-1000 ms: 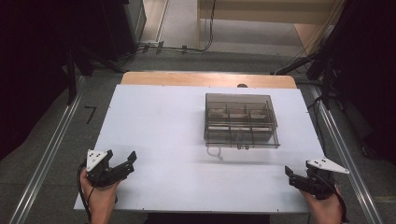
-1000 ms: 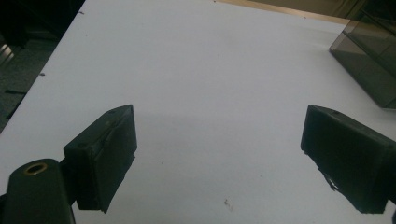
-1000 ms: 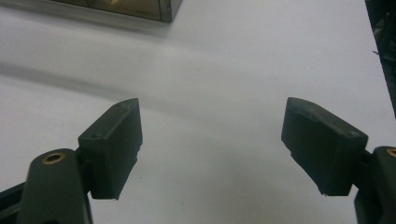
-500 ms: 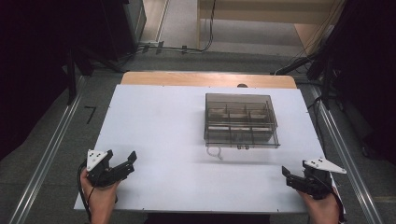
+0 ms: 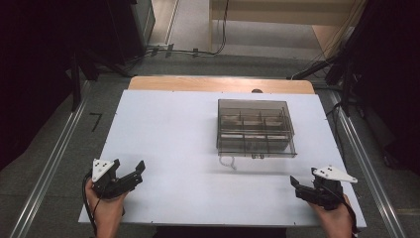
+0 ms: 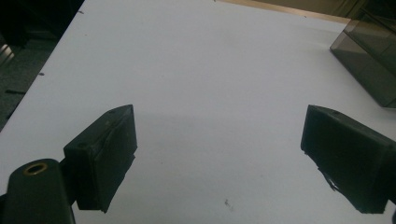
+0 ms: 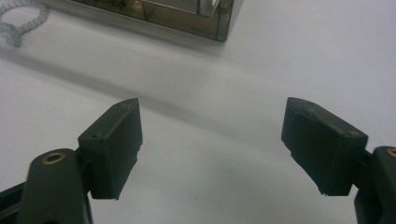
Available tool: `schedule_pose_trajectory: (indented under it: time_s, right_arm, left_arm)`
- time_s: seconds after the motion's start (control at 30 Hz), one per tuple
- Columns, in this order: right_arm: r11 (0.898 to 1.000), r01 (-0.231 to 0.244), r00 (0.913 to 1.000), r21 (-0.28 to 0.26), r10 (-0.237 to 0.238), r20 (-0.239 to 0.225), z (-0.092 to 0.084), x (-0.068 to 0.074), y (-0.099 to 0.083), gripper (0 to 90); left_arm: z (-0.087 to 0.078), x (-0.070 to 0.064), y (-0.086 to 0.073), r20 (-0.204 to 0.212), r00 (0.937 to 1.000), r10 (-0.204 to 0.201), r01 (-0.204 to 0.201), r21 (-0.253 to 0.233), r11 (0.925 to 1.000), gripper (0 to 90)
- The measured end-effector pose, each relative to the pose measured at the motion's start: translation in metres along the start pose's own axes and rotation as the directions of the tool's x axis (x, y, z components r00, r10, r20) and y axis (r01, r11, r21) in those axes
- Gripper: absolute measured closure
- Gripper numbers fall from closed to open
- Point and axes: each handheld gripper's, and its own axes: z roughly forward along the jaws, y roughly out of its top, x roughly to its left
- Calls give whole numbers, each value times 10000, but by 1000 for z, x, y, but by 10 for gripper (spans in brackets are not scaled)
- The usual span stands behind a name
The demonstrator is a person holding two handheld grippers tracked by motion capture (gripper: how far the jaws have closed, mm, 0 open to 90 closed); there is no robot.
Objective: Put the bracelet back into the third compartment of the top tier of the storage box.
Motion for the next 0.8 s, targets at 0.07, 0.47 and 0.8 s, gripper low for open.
schedule_pose_trajectory:
  time_s: [0.07, 0.47, 0.8]
  right_arm:
    - [10000, 60, 10000, 29, -60, -49, 1, 1, 0, 191]
    - [9998, 215, 9995, 12, -215, -225, 5, 11, 5, 192]
    - [9996, 280, 9991, 49, -279, -328, 8, 14, 7, 192]
  left_arm:
    - [0, 0, 0, -11, 10000, 7, -7, -9, 10000, 107]
    - [0, 0, 0, -9, 10000, -6, 6, -2, 10000, 107]
    - [1, 0, 0, -16, 10000, -16, 16, -3, 10000, 107]
